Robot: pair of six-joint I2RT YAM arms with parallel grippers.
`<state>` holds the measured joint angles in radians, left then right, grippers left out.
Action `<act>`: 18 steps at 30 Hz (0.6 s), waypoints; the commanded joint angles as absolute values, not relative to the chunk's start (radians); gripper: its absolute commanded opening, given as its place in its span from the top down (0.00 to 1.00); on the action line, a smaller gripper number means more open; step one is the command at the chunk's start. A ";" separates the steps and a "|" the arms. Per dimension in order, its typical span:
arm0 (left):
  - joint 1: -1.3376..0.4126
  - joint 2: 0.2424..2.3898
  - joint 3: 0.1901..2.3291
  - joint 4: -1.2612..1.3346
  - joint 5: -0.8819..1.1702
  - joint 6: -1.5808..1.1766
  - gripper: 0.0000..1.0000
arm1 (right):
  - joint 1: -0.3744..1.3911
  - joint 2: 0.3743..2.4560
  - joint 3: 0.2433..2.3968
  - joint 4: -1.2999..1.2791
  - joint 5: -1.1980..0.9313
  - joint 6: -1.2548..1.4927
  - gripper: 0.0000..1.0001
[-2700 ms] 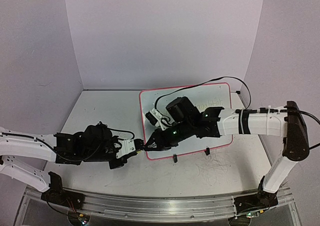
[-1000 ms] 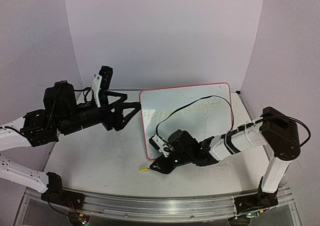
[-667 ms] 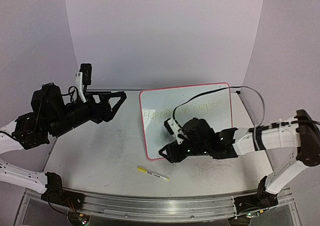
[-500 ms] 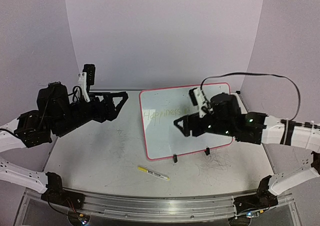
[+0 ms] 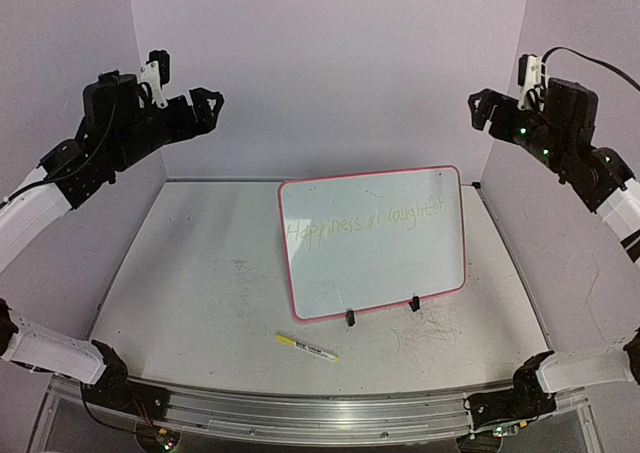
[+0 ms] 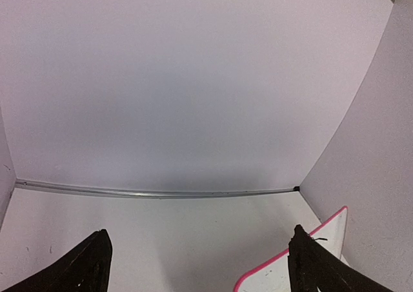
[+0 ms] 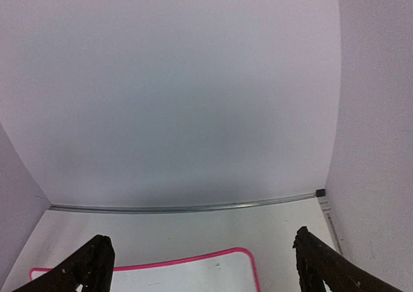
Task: Write a sentence on the whiteboard
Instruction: Reset both arms
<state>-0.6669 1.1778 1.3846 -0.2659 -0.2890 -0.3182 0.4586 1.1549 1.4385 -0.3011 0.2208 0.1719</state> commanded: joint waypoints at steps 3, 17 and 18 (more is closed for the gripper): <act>-0.550 1.191 1.500 -0.316 -0.197 -0.262 0.04 | 0.388 1.072 1.480 -0.287 0.354 0.090 0.02; -0.549 1.098 1.492 -0.317 -0.216 -0.247 0.04 | 0.387 0.848 1.355 -0.173 0.456 0.113 0.02; -0.549 1.095 1.493 -0.318 -0.212 -0.249 0.04 | 0.388 0.841 1.347 -0.168 0.442 0.114 0.02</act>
